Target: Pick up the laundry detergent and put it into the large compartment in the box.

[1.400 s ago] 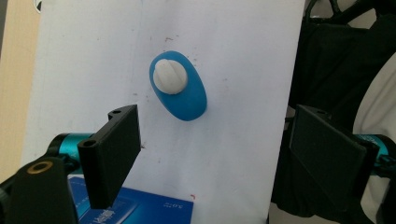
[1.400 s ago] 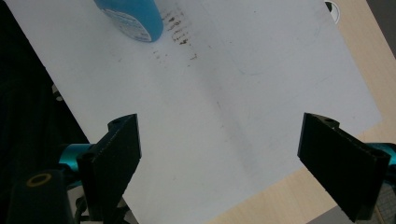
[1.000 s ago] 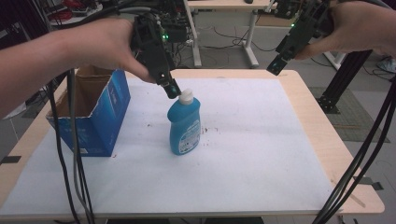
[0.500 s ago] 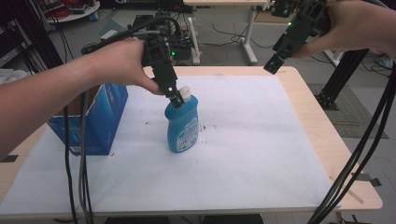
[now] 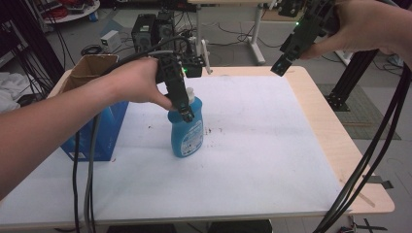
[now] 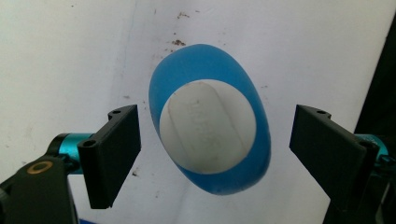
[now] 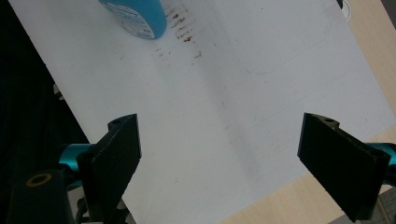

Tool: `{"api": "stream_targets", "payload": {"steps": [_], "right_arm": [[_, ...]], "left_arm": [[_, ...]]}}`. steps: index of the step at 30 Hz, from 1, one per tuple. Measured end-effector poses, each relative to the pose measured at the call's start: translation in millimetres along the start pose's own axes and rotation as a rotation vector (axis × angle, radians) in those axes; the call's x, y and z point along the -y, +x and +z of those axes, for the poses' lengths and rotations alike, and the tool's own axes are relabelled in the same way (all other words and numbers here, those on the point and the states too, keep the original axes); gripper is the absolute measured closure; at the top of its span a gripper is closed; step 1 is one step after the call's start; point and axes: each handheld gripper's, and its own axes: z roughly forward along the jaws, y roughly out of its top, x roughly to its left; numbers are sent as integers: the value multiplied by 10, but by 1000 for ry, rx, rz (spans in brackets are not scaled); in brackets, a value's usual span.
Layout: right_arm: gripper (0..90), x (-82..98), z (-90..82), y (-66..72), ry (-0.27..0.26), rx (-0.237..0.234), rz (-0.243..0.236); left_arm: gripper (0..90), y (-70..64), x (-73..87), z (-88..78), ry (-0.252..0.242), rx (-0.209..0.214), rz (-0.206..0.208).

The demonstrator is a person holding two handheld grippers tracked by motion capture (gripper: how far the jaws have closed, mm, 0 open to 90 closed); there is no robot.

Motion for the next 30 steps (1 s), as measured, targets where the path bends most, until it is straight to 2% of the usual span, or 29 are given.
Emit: {"api": "stream_targets", "payload": {"steps": [14, 30], "right_arm": [[126, -1, 15, 12, 1, -3, -8], [126, 26, 39, -6, 2, -7, 2]], "left_arm": [[166, 25, -8, 215, 35, -11, -5], [166, 47, -38, 306, 56, -7, -17]]}}
